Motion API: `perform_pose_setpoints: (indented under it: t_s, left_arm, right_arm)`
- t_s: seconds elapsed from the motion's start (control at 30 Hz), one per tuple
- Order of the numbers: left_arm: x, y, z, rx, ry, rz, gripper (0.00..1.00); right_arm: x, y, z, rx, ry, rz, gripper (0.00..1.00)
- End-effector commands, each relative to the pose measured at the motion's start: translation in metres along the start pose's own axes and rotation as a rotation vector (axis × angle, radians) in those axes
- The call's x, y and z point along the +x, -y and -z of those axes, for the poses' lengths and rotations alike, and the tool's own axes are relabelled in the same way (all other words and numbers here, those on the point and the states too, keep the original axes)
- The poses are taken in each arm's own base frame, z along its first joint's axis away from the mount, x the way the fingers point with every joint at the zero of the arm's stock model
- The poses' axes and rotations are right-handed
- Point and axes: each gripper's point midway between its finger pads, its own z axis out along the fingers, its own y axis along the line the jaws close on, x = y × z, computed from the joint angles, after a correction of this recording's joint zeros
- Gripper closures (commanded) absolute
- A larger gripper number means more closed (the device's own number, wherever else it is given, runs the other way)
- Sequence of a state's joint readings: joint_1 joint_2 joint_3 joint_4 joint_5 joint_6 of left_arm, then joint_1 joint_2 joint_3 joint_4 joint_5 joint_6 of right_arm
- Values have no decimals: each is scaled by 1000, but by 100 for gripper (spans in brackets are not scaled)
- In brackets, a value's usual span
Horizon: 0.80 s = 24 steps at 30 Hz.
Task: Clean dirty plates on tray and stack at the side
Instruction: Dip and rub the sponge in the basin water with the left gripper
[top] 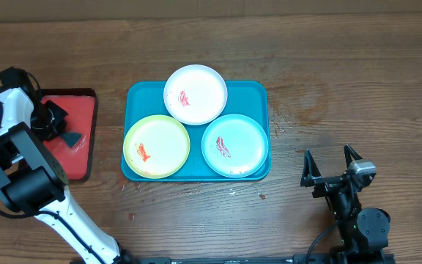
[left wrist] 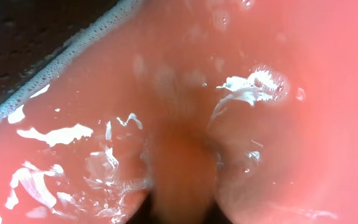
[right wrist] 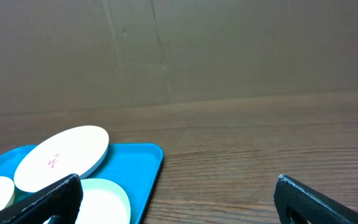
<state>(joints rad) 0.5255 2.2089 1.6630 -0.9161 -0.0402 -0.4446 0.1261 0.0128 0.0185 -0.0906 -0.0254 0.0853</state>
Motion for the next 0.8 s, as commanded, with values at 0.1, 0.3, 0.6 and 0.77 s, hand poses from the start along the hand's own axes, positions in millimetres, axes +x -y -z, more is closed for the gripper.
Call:
perform_pose_setpoints:
  t_s: [0.1,0.3,0.6,0.77]
  left_arm:
    - [2,-5,-4,-20,-14,16,77]
    - [29,-3,-2,14,-138,-18,0]
    - [57,6,4,78,-266,-8,12]
    - [53,3,3,64,-249,-8,88]
  right_arm:
    - [1,1,0,4,7,0,0]
    - [1,1,0,4,7,0,0]
    - [1,1,0,4,7,0,0]
    - [1,1,0,4,7,0,0]
